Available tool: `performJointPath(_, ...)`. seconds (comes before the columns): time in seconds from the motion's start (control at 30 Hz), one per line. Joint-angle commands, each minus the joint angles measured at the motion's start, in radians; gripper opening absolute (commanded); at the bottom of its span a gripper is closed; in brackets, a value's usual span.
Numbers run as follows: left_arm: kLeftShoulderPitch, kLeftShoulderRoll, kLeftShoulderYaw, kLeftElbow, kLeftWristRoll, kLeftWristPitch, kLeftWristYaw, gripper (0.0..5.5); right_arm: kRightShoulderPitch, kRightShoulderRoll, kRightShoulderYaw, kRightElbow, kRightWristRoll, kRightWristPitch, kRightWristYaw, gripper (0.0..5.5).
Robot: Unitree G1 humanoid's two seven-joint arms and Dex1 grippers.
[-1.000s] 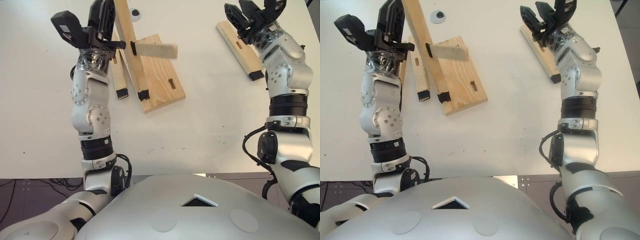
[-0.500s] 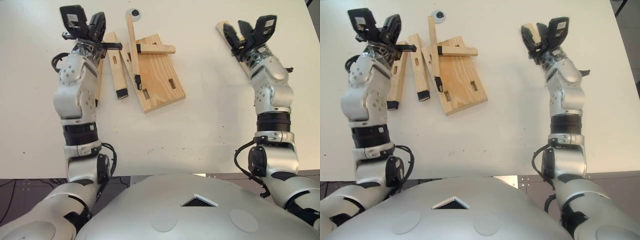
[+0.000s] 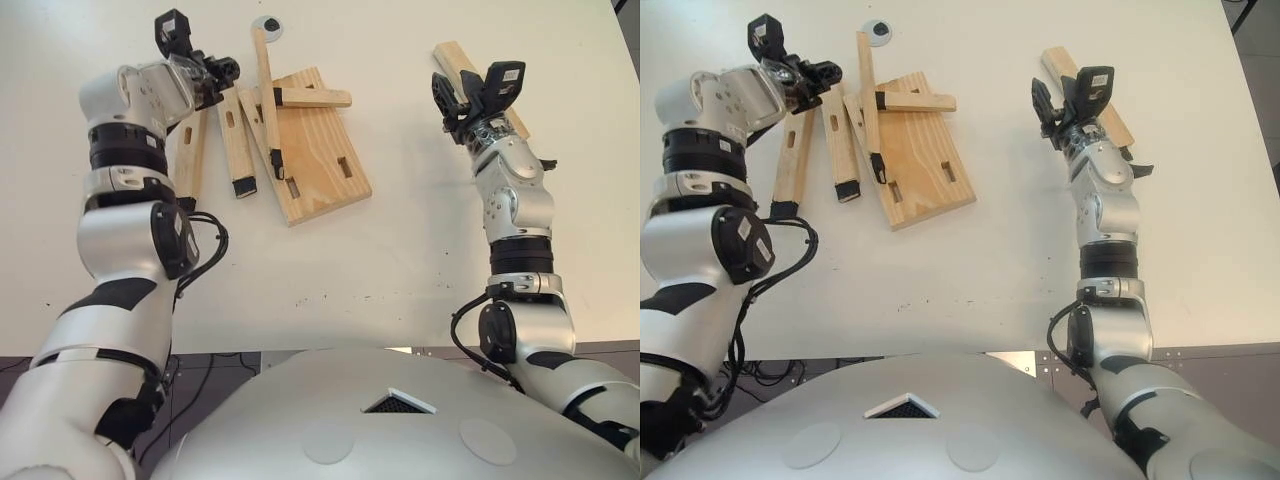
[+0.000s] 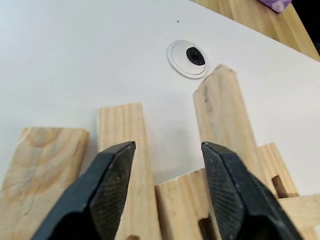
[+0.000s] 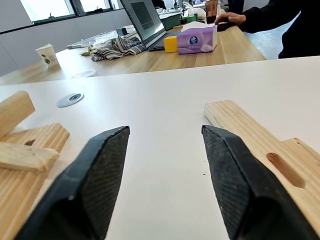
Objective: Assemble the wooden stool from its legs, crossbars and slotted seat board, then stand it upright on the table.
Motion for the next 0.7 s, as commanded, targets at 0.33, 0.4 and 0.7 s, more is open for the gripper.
performJointPath(0.33,-0.156,-0.055,-0.052,0.246,0.123,-0.131,-0.016,2.91,0.027,0.086,-0.001,0.052,-0.025,-0.082,-0.060,2.66)
performJointPath(0.4,-0.151,-0.062,-0.046,0.276,0.134,-0.158,-0.009,2.91,0.026,0.089,-0.004,0.058,-0.024,-0.089,-0.065,2.66)
performJointPath(0.7,-0.161,-0.053,-0.056,0.323,0.191,-0.201,-0.023,2.91,0.026,0.103,-0.009,0.074,-0.021,-0.109,-0.085,2.66)
